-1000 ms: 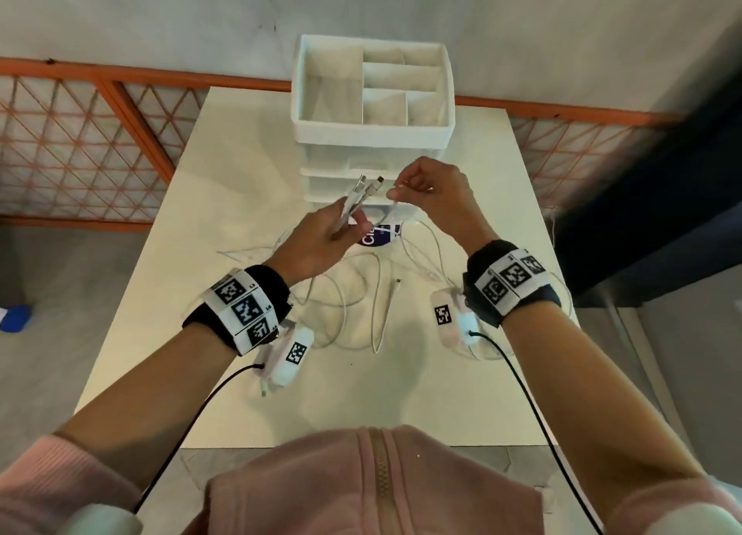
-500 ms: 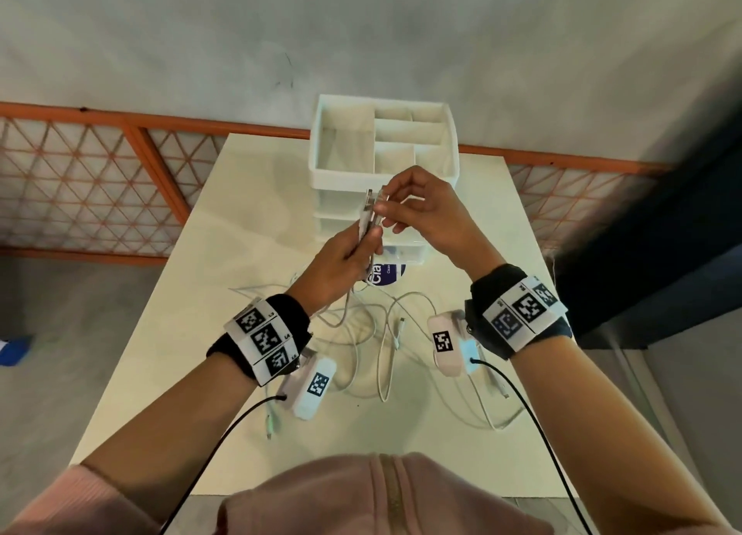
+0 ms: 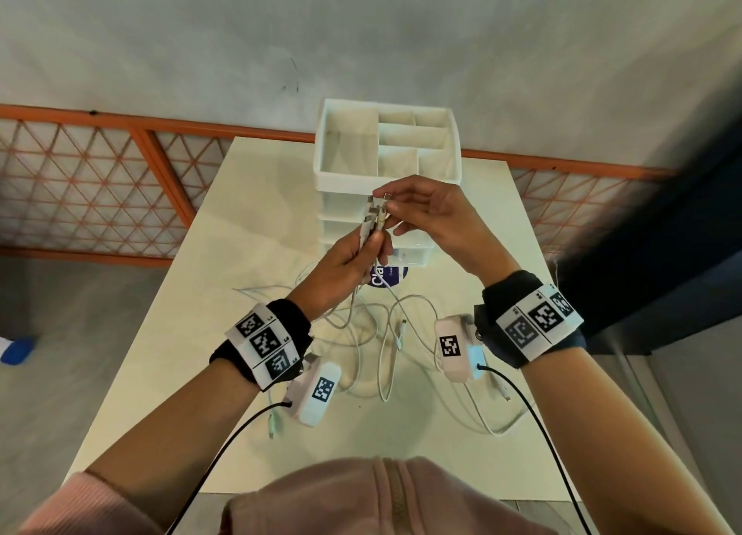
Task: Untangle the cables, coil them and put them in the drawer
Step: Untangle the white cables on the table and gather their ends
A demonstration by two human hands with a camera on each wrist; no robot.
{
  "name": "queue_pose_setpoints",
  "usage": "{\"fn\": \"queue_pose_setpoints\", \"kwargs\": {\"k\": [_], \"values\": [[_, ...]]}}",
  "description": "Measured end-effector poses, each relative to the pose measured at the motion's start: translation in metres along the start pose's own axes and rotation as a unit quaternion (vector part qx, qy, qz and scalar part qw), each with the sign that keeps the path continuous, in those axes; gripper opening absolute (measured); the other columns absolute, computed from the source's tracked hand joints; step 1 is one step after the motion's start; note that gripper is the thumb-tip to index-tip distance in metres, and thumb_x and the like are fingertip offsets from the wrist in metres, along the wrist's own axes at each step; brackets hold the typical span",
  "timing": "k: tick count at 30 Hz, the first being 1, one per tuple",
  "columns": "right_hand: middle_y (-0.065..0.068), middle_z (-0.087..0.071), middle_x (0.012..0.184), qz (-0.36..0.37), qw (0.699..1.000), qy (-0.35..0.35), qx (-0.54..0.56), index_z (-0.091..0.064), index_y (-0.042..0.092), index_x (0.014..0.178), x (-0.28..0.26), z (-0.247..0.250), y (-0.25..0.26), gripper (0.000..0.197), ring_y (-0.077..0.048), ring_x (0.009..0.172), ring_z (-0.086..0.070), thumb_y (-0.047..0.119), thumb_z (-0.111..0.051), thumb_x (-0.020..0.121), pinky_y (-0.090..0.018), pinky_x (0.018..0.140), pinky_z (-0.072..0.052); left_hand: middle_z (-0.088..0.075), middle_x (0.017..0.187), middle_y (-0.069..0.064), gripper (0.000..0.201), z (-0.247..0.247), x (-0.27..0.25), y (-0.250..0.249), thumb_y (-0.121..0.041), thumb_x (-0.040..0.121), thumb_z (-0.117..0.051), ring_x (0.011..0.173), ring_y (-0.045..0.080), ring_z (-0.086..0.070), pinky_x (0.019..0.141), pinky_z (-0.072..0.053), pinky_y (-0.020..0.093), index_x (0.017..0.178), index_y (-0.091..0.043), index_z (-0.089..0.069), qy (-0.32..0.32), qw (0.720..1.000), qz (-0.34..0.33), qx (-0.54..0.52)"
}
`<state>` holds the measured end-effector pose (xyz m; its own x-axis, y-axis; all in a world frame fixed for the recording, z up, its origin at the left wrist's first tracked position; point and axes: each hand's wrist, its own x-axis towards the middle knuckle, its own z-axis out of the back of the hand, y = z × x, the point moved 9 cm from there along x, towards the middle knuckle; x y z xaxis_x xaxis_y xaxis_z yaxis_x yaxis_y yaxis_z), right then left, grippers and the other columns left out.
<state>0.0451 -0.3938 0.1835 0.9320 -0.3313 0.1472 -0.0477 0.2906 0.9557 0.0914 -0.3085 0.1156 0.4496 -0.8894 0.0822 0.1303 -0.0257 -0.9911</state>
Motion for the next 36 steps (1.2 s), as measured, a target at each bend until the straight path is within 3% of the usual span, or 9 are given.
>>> {"fn": "queue_pose_setpoints", "kwargs": {"k": [3,9,12,16,22,26,30,33,36], "values": [[-0.024,-0.066,0.103,0.003,1.0,-0.011,0.001,-0.063,0.003,0.11,-0.002,0.0,0.002,0.02,-0.018,0.08,-0.066,0.01,-0.056,0.093,-0.033,0.078,-0.055,-0.047,0.071,-0.005,0.029,0.004,0.0,-0.002,-0.028,0.102,-0.033,0.053,0.002,-0.035,0.052,-0.032,0.014,0.08,-0.021,-0.051,-0.021,0.999,-0.021,0.019],[-0.02,-0.07,0.088,0.0,0.999,-0.039,-0.004,-0.065,0.001,0.105,-0.001,0.002,0.005,0.022,-0.015,0.074,-0.067,0.01,-0.067,0.085,-0.021,0.072,-0.055,-0.053,0.068,-0.014,0.031,0.007,-0.002,-0.006,-0.027,0.102,-0.033,0.053,0.0,-0.038,0.057,-0.033,0.02,0.076,-0.025,-0.051,-0.04,0.996,-0.036,0.074],[-0.008,-0.071,0.089,-0.014,0.999,-0.037,0.008,-0.06,0.004,0.113,-0.001,0.003,0.0,0.028,-0.014,0.08,-0.07,0.013,-0.064,0.087,-0.023,0.076,-0.056,-0.061,0.074,-0.003,0.038,0.011,-0.004,-0.017,-0.028,0.102,-0.029,0.065,-0.003,-0.046,0.069,-0.035,0.023,0.07,-0.033,-0.049,-0.067,0.992,-0.063,0.088],[-0.001,-0.069,0.096,-0.092,0.991,0.093,-0.013,-0.048,0.008,0.12,-0.013,-0.028,-0.034,0.043,-0.014,0.088,-0.067,0.017,-0.069,0.084,-0.029,0.088,-0.053,-0.064,0.068,0.005,0.041,0.022,-0.007,-0.028,-0.036,0.101,-0.028,0.078,0.022,-0.06,0.089,-0.047,0.043,0.069,-0.03,-0.053,-0.106,0.989,-0.079,0.065],[-0.008,-0.053,0.07,-0.184,0.94,0.287,-0.032,-0.06,0.014,0.087,-0.051,-0.051,-0.085,0.008,-0.015,0.06,-0.052,0.02,-0.063,0.089,-0.038,0.078,-0.048,-0.042,0.044,-0.005,0.036,0.048,-0.013,-0.037,-0.029,0.103,-0.025,0.051,0.014,-0.055,0.071,-0.056,0.039,0.074,-0.014,-0.042,-0.145,0.984,-0.106,-0.014],[-0.003,-0.047,0.067,-0.239,0.951,0.173,-0.099,-0.058,0.0,0.086,-0.07,0.002,-0.135,0.019,-0.003,0.048,-0.044,0.018,-0.061,0.091,-0.033,0.069,-0.044,-0.033,0.049,-0.009,0.033,0.105,-0.023,-0.04,-0.036,0.101,-0.029,0.041,0.006,-0.029,0.041,-0.04,0.024,0.072,-0.024,-0.039,-0.279,0.951,-0.13,-0.04],[-0.001,-0.04,0.065,-0.252,0.959,0.039,-0.126,-0.06,0.009,0.079,-0.087,0.059,-0.149,0.023,-0.012,0.059,-0.041,0.022,-0.052,0.095,-0.027,0.067,-0.044,-0.038,0.053,-0.013,0.025,0.141,-0.037,-0.049,-0.032,0.1,-0.033,0.043,0.003,-0.029,0.042,-0.028,0.024,0.076,-0.029,-0.039,-0.356,0.916,-0.173,0.066],[0.002,-0.035,0.064,-0.207,0.969,0.022,-0.131,-0.061,0.01,0.081,-0.078,0.062,-0.119,0.026,-0.011,0.057,-0.038,0.021,-0.045,0.098,-0.024,0.061,-0.045,-0.042,0.05,-0.011,0.02,0.115,-0.029,-0.041,-0.024,0.1,-0.04,0.037,0.001,-0.033,0.041,-0.028,0.016,0.081,-0.025,-0.048,-0.29,0.936,-0.118,0.159],[0.006,-0.035,0.061,-0.153,0.974,0.058,-0.155,-0.061,0.002,0.09,-0.056,0.036,-0.073,0.028,-0.005,0.051,-0.035,0.023,-0.046,0.098,-0.02,0.052,-0.039,-0.043,0.043,-0.012,0.013,0.052,-0.015,-0.027,-0.027,0.091,-0.059,0.034,0.002,-0.032,0.038,-0.027,0.014,0.102,-0.02,-0.059,-0.121,0.976,-0.037,0.175]]}}
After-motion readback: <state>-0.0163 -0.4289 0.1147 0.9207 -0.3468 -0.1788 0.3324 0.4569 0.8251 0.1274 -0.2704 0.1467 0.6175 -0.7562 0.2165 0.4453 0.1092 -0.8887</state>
